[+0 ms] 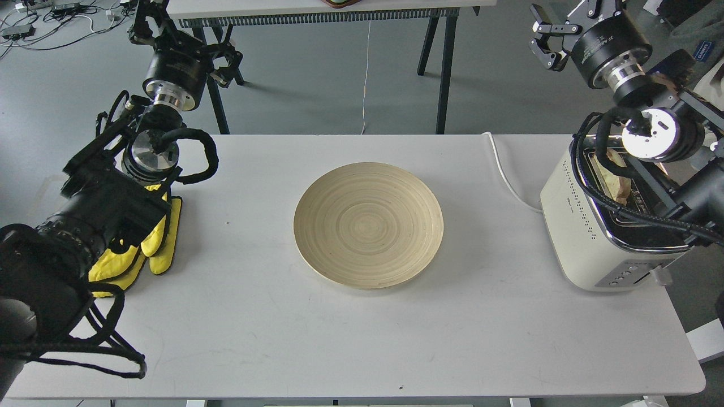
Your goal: Put bread in toaster with right arm
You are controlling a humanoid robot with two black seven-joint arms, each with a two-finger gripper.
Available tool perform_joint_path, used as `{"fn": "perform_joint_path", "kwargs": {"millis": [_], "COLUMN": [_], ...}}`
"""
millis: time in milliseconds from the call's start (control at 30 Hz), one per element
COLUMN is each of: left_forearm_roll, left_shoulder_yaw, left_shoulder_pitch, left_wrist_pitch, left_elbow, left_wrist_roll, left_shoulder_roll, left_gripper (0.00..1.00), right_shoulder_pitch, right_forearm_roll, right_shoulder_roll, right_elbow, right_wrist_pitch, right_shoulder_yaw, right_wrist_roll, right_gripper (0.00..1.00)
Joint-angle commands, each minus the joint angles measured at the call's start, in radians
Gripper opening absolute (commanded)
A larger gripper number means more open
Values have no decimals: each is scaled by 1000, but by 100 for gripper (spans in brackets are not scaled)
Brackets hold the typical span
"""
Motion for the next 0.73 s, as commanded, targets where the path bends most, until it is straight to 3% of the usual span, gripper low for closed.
{"fn": "perform_joint_path", "kwargs": {"millis": [0,267,700], "left_forearm_roll": [0,0,0], "left_shoulder_yaw": [-3,0,0], "left_shoulder_pitch": [-1,0,0], "left_wrist_pitch": [0,0,-6], "left_elbow": [-1,0,0], "left_wrist_roll": [-1,-1,1], "left_shoulder_roll": [2,3,2], "left_gripper": [100,100,100], "right_shoulder_pitch": [-49,-89,-90], "right_forearm_roll": [8,9,6], "right_shoulder_roll": [85,191,192], "right_elbow": [-77,-163,-203], "right_wrist_pitch": [40,40,41], "right_shoulder_yaw": [125,237,221], "right_wrist_roll": [-9,-21,-9], "right_gripper": [99,99,99]}}
